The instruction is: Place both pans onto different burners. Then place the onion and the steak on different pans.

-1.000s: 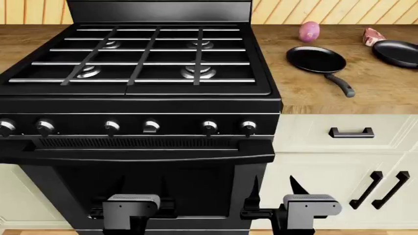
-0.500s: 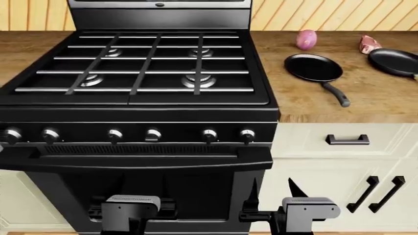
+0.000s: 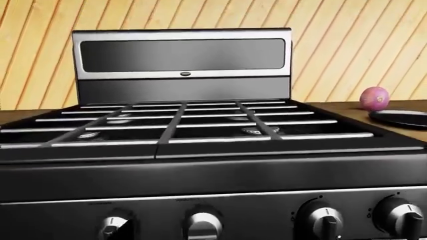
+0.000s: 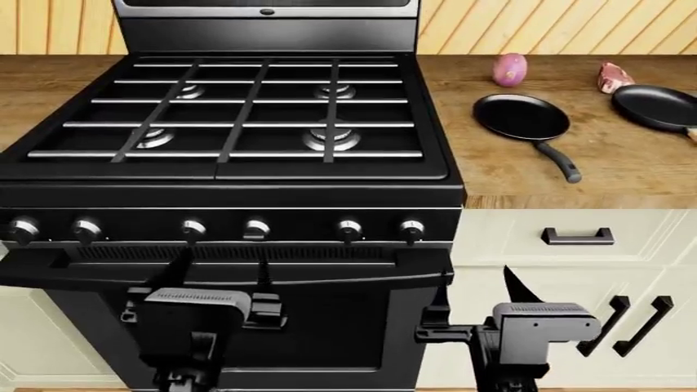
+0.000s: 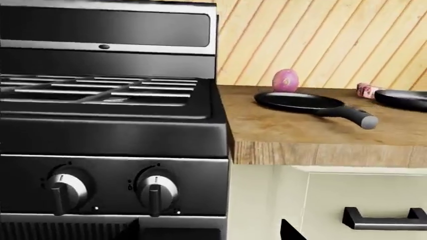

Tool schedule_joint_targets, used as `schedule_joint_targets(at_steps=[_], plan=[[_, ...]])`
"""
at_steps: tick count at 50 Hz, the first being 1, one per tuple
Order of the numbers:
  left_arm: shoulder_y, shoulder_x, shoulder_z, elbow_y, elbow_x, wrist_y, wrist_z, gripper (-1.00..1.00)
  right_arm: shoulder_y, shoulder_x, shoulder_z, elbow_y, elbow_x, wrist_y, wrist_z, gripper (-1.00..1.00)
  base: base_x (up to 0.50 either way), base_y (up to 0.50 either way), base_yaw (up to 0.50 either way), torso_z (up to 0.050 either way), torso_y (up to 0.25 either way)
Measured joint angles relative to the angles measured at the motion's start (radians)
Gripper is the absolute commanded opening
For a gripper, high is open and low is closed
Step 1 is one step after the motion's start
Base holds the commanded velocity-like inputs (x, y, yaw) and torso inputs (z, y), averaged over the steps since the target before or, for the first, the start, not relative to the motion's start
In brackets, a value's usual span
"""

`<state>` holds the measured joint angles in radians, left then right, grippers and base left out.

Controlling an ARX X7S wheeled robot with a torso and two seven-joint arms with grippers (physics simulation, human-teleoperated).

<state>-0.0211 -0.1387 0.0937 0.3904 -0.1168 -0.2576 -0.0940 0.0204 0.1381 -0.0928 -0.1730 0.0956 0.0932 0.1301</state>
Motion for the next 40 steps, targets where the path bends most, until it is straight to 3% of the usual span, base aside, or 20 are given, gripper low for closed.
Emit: schedule_joint_targets(at_steps=[10,20,31,40], plan=[[-0.195,-0.029,-0.038,0.12,-0.092,-0.276,-0.004,1.0,0.091,0.083,0.032,-0.16,0.02,0.192,-0.007,1.0,0.0,0.0,0.0,0.0,0.0],[-0.48,-0.044,-0.061,0.088,-0.166,-0.512,-0.003,1.0,0.256,0.174,0.071,-0.247,0.062,0.418,-0.04,1.0,0.0,0.0,0.0,0.0,0.0],[-0.731,-0.042,-0.057,-0.042,-0.188,-0.618,-0.006,1.0,0.479,0.257,0.095,-0.224,0.1,0.605,-0.085,1.0,0.0,-0.02,0.0,0.0,0.0],[-0.819,-0.037,-0.058,-0.101,-0.196,-0.651,-0.014,1.0,0.572,0.293,0.107,-0.212,0.121,0.692,-0.104,1.0,0.0,-0.49,0.0,0.0,0.0]])
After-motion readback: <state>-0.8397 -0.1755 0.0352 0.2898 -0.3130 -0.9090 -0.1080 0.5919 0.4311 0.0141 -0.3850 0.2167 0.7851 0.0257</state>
